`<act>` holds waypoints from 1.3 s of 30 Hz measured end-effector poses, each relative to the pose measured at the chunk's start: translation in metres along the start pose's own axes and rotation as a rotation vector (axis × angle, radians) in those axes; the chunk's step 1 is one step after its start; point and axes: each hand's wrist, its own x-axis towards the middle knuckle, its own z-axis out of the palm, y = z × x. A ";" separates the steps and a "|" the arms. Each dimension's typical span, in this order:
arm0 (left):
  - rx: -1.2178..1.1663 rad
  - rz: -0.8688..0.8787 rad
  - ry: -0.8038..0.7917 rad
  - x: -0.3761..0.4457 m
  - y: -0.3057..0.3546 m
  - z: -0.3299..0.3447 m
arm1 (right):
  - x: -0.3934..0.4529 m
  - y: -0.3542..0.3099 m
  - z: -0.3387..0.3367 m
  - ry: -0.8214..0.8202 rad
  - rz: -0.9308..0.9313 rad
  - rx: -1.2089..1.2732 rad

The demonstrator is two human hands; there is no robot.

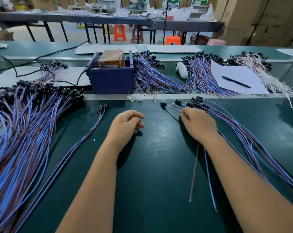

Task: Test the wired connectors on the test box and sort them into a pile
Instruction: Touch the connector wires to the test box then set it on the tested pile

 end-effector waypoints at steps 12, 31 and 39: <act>0.244 -0.007 0.043 -0.004 0.002 0.013 | 0.009 -0.052 -0.008 0.065 0.069 -0.243; 0.865 -0.196 0.526 -0.010 0.008 -0.024 | -0.012 -0.102 0.035 -0.089 -0.020 0.412; 0.878 -0.216 0.522 -0.005 0.004 -0.027 | -0.012 -0.102 0.035 -0.113 -0.017 0.415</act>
